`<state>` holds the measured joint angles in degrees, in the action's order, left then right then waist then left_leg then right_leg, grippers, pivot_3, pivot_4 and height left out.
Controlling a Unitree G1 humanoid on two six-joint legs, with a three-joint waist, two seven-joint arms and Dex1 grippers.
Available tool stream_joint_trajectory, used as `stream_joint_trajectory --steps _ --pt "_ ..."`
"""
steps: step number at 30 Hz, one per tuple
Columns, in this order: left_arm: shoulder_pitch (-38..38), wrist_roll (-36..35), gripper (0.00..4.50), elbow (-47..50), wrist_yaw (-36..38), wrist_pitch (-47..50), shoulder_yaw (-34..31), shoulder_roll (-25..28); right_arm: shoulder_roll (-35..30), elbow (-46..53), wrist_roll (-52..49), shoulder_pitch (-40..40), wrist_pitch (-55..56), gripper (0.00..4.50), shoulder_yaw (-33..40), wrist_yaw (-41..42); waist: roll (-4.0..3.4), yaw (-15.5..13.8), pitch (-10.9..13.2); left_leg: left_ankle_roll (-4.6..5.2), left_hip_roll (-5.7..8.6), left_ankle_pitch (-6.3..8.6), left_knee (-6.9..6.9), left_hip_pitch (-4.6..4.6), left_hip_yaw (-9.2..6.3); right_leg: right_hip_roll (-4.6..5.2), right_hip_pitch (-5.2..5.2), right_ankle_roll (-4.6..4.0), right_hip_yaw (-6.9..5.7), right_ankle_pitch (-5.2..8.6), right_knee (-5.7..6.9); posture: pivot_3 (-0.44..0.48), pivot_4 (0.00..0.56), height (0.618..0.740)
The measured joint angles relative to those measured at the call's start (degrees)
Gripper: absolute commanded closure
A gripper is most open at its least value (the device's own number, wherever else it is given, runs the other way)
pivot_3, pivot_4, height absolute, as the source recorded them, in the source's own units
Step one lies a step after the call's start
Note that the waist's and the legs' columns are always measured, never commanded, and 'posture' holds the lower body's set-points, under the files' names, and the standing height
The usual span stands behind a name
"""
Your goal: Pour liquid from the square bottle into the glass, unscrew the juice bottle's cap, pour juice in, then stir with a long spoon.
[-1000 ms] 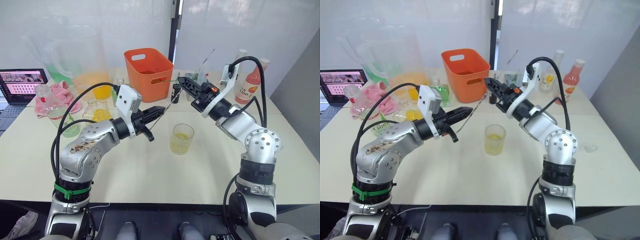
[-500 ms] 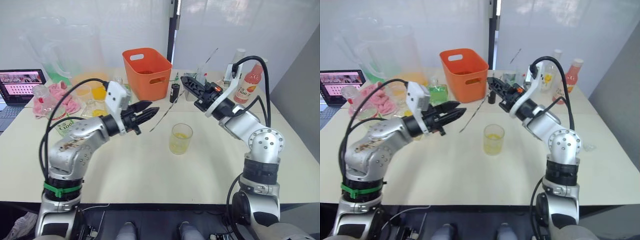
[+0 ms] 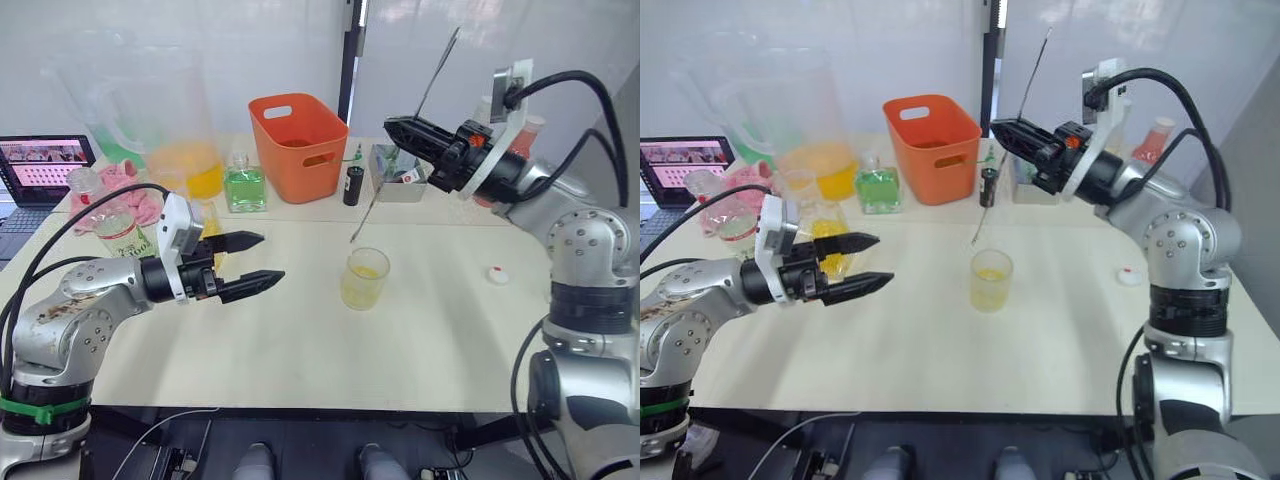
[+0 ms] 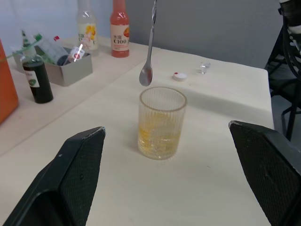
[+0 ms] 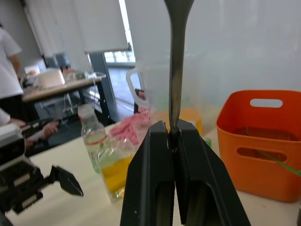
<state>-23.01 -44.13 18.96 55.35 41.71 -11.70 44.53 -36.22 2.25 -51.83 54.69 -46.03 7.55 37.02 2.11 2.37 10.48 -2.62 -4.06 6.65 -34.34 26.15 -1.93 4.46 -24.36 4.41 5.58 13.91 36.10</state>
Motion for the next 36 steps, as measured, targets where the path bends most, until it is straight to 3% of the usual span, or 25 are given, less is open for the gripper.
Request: stream_joint_trajectory --steps 11,25,36 --pt "3.47 -0.10 0.04 3.00 -0.52 -0.04 2.13 -0.27 -2.58 3.73 6.86 -9.00 0.46 4.50 -2.53 5.75 0.01 0.05 0.00 0.00 0.00 0.00 0.04 0.00 0.00 0.00 -0.01 0.04 -0.01 -0.05 -0.01 0.000 0.150 0.725" --pt "5.94 -1.27 0.04 6.45 -3.74 1.17 2.40 -0.97 3.72 -2.08 21.39 -10.56 12.82 4.50 -9.60 9.10 0.00 0.12 0.00 0.00 0.00 -0.01 0.02 -0.01 0.00 -0.02 -0.01 0.14 -0.01 -0.12 0.04 0.000 0.150 0.725" --pt "8.21 -1.22 0.04 7.85 -5.01 1.06 2.32 -0.92 10.90 -2.67 24.01 -11.67 18.41 4.50 -9.46 10.89 0.00 0.27 0.00 0.00 -0.01 -0.01 0.03 -0.04 -0.01 -0.03 -0.01 0.05 -0.03 -0.17 0.10 0.000 0.150 0.725"
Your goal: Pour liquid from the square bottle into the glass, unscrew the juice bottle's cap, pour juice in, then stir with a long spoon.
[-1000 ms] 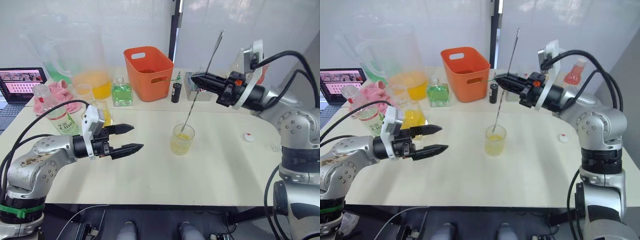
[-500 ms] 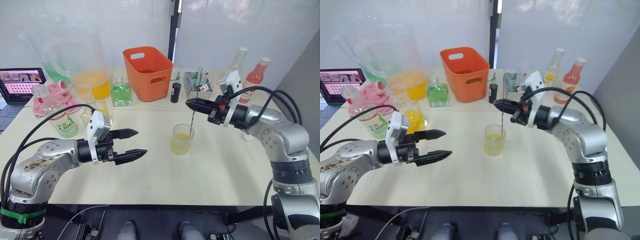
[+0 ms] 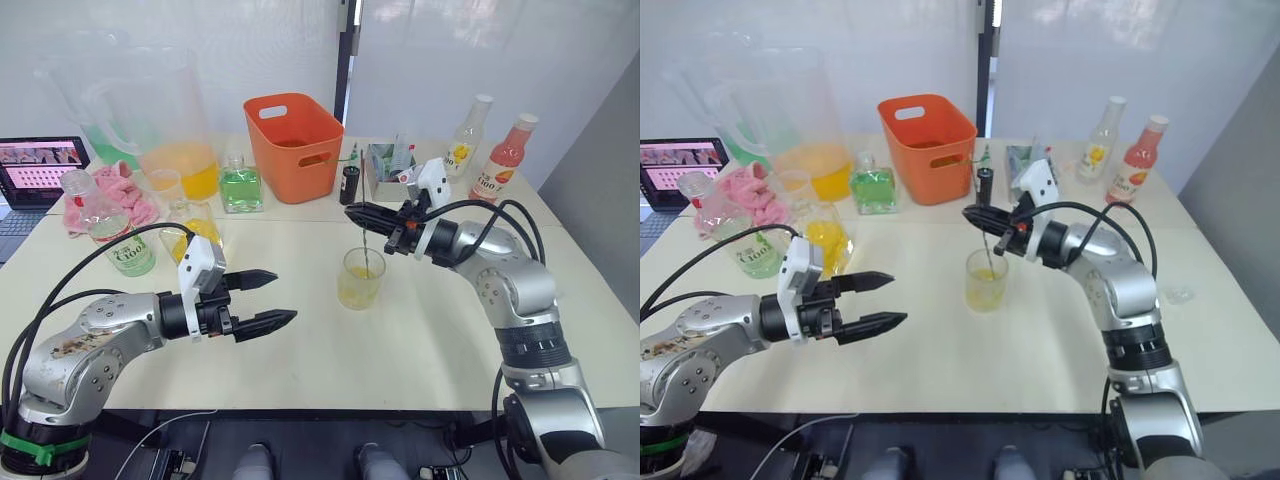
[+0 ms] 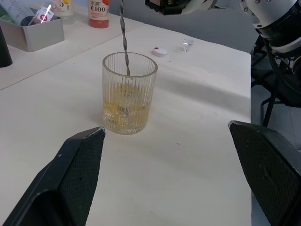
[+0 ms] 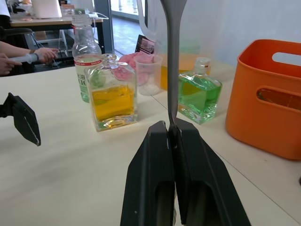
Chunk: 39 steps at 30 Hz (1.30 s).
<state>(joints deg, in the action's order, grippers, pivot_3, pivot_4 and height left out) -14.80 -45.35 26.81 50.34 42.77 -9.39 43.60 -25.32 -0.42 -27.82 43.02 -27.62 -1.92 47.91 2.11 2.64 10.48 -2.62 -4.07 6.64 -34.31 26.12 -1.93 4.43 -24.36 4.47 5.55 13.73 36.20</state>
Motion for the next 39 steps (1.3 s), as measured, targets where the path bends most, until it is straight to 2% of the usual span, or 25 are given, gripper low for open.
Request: stream_joint_trajectory --steps 10,20,23,25,30,39 --pt "-0.12 0.53 0.04 -0.34 0.14 -0.46 0.91 0.00 -0.18 0.43 2.17 -0.41 3.31 4.50 0.00 1.17 0.00 -0.11 0.00 0.00 0.00 0.00 0.00 0.00 0.00 0.00 0.01 -0.02 -0.01 -0.01 0.00 0.000 0.150 0.725" --pt "-0.13 1.30 0.04 -0.52 0.74 -0.71 1.49 0.00 -2.36 5.36 -0.54 -1.63 -5.38 4.50 -0.05 3.65 0.00 -0.19 0.00 0.00 0.00 0.00 -0.01 0.00 0.00 0.00 0.02 -0.05 -0.01 -0.02 0.01 0.000 0.150 0.725" --pt "-0.13 1.48 0.04 -0.59 0.94 -0.95 1.52 0.00 -0.48 5.47 -1.49 -1.72 -5.86 4.50 1.06 2.42 0.00 -0.13 0.00 0.00 0.00 0.00 -0.01 0.00 0.00 0.00 0.01 -0.05 -0.01 -0.03 0.01 0.000 0.150 0.725" --pt "-0.22 1.87 0.04 -0.74 1.01 -1.16 1.83 0.00 2.37 5.43 -2.57 -1.80 -4.70 4.50 2.61 1.20 0.00 -0.03 0.00 0.00 0.00 0.00 -0.01 -0.01 0.00 0.00 0.01 -0.04 -0.01 -0.03 0.03 0.000 0.150 0.725" --pt "-0.98 2.50 0.04 -1.22 1.21 -1.26 2.42 0.00 4.89 4.46 -2.35 -1.77 -1.32 4.50 3.78 -1.11 0.00 -0.15 0.00 0.00 0.00 0.00 -0.02 -0.01 0.00 0.00 0.02 -0.04 -0.01 -0.04 0.02 0.000 0.150 0.725" --pt "-1.66 2.61 0.04 -1.46 1.66 -1.33 3.10 -0.06 1.72 2.63 5.97 -1.58 5.96 4.50 0.16 -1.71 0.00 -0.20 0.00 -0.01 0.00 0.00 -0.02 -0.01 0.00 0.00 0.03 -0.05 -0.01 -0.04 0.02 0.000 0.150 0.725"
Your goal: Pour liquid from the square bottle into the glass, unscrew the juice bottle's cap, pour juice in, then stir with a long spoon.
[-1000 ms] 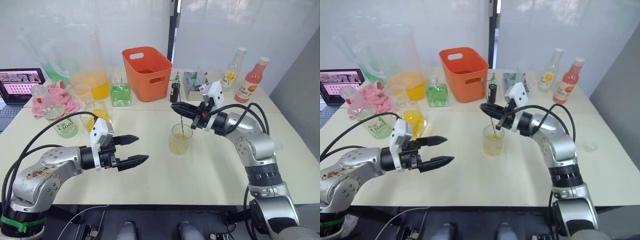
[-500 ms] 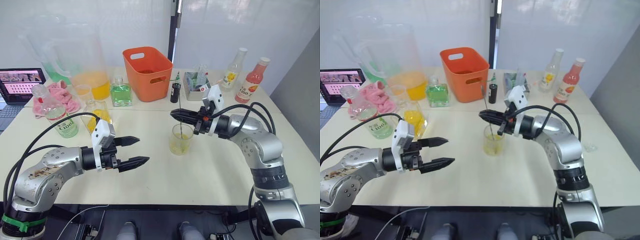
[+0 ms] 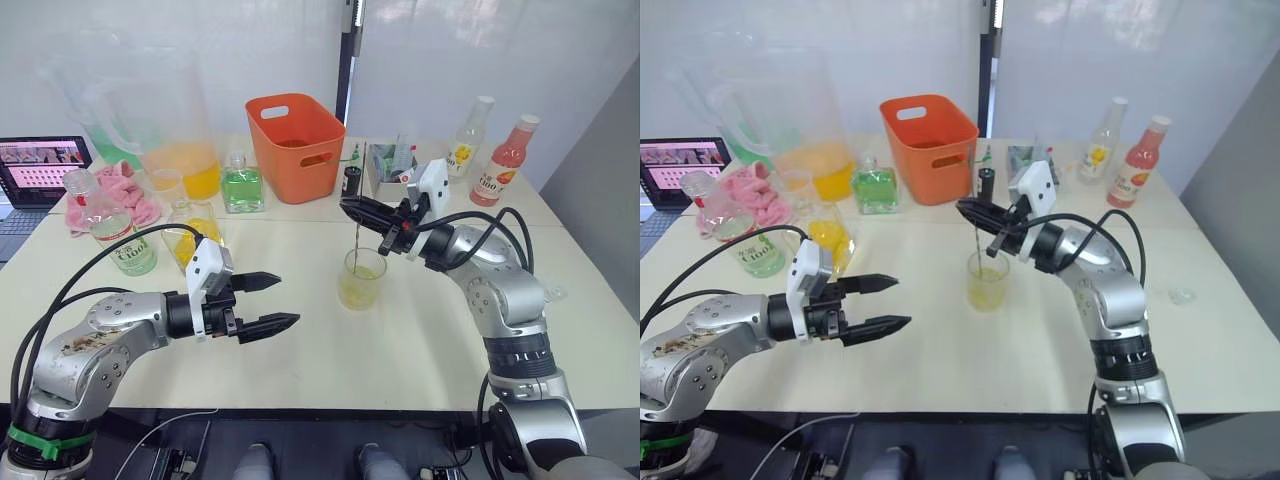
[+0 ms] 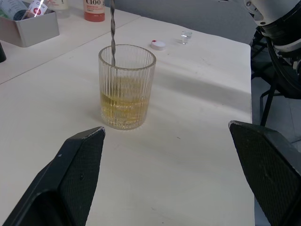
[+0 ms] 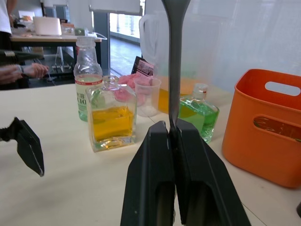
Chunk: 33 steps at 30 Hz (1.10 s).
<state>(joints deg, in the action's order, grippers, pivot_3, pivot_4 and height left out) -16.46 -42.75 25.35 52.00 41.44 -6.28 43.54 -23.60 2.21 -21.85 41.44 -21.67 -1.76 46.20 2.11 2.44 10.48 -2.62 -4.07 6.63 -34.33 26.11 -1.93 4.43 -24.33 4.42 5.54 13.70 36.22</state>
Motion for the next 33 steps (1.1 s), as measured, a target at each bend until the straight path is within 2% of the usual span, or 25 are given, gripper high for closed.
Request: stream_joint_trajectory --steps 4,15,21,27,33 --pt "-0.72 0.45 0.04 -0.53 0.13 -0.21 0.63 -0.11 -1.07 -0.07 0.10 -0.23 -0.59 4.50 -0.55 1.51 0.00 -0.09 0.00 0.00 0.00 0.00 -0.01 0.00 0.00 0.00 0.01 0.00 0.00 0.00 0.00 0.000 0.150 0.725" --pt "-1.00 1.18 0.04 -1.46 0.87 -1.47 1.36 -0.42 -3.14 5.76 -11.01 -3.03 -11.11 4.50 3.84 4.01 0.00 -0.02 0.00 0.00 0.00 0.00 -0.01 -0.01 -0.01 0.00 0.02 0.00 0.00 0.00 0.02 0.000 0.150 0.725" --pt "-1.65 2.49 0.04 -2.35 1.01 -2.45 2.69 -0.49 0.83 4.06 -7.59 -3.27 -6.20 4.50 3.43 -0.35 0.00 0.05 0.00 0.00 0.00 0.00 -0.01 -0.03 -0.01 0.00 0.02 0.00 0.00 0.00 0.03 0.000 0.150 0.725" --pt "-1.64 3.39 0.04 -2.58 1.31 -3.02 2.88 -0.50 0.16 0.93 -1.00 -2.99 -0.09 4.50 1.77 -1.41 0.00 -0.14 0.00 0.00 0.00 0.00 -0.03 -0.02 0.00 0.00 0.04 0.01 0.00 0.00 0.02 0.000 0.150 0.725" --pt "-1.53 4.39 0.04 -2.55 1.47 -3.94 3.37 -0.53 -3.47 1.20 -1.23 -3.97 -0.42 4.50 2.06 -0.29 0.00 -0.34 0.00 0.00 0.00 0.00 -0.04 -0.03 0.00 0.01 0.06 0.00 0.00 0.00 0.01 0.000 0.150 0.725"
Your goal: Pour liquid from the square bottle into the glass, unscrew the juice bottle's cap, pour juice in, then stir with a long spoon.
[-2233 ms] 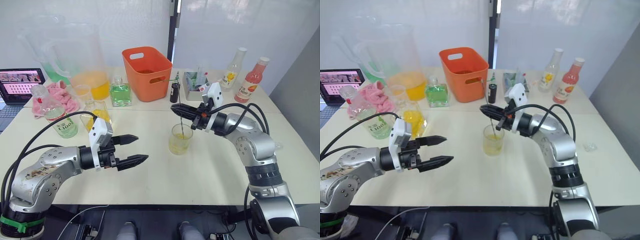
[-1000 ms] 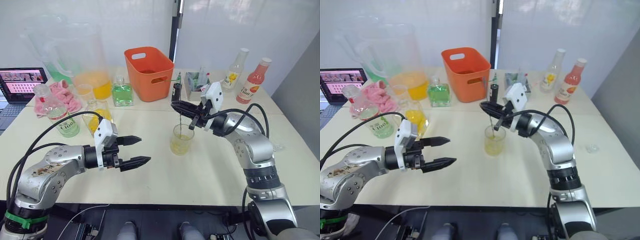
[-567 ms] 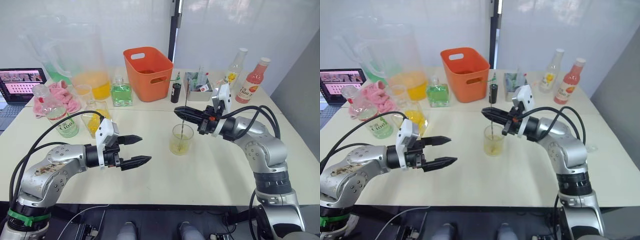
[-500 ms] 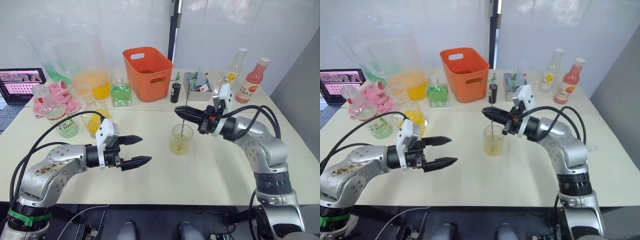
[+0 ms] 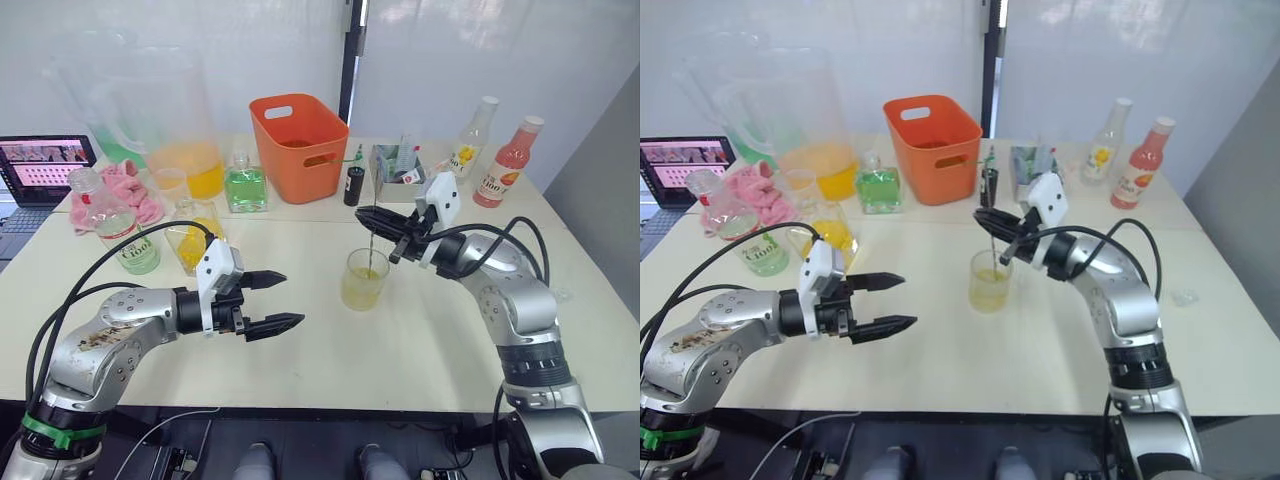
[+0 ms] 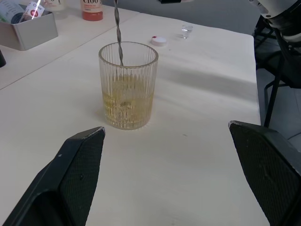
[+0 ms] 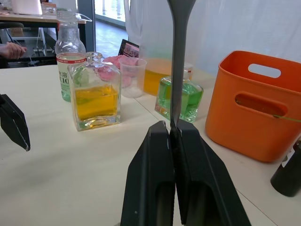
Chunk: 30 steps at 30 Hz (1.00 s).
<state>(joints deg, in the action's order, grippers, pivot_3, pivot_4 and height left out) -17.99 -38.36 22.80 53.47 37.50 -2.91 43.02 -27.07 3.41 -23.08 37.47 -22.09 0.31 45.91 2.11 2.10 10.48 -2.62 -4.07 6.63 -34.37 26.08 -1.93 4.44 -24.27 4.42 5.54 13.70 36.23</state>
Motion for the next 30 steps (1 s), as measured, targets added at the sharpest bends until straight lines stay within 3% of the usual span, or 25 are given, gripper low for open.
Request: stream_joint_trajectory --steps 11,20,30 --pt "-0.06 1.13 0.04 -0.18 0.76 -0.43 1.34 -0.04 -0.20 5.34 -5.89 -2.49 -6.86 4.50 1.66 -0.28 0.00 0.36 0.00 0.00 0.00 0.00 -0.05 -0.02 0.00 -0.01 -0.01 0.00 0.01 0.00 0.07 0.000 0.150 0.725" --pt "-0.07 1.26 0.04 -0.16 0.81 -0.46 1.65 -0.65 4.66 2.06 -4.32 -0.26 -5.06 4.50 1.41 -3.77 0.00 0.38 0.00 0.00 0.00 0.00 -0.07 -0.02 0.00 -0.01 -0.01 0.01 0.01 0.00 0.09 0.000 0.150 0.725" --pt "-0.25 1.42 0.04 -0.17 0.64 -0.46 1.74 -1.15 2.88 -0.91 -0.06 1.02 -0.75 4.50 0.65 -4.46 0.00 0.20 0.00 0.00 0.00 0.00 -0.09 -0.02 0.00 -0.01 0.02 0.01 0.01 -0.01 0.07 0.000 0.150 0.725"
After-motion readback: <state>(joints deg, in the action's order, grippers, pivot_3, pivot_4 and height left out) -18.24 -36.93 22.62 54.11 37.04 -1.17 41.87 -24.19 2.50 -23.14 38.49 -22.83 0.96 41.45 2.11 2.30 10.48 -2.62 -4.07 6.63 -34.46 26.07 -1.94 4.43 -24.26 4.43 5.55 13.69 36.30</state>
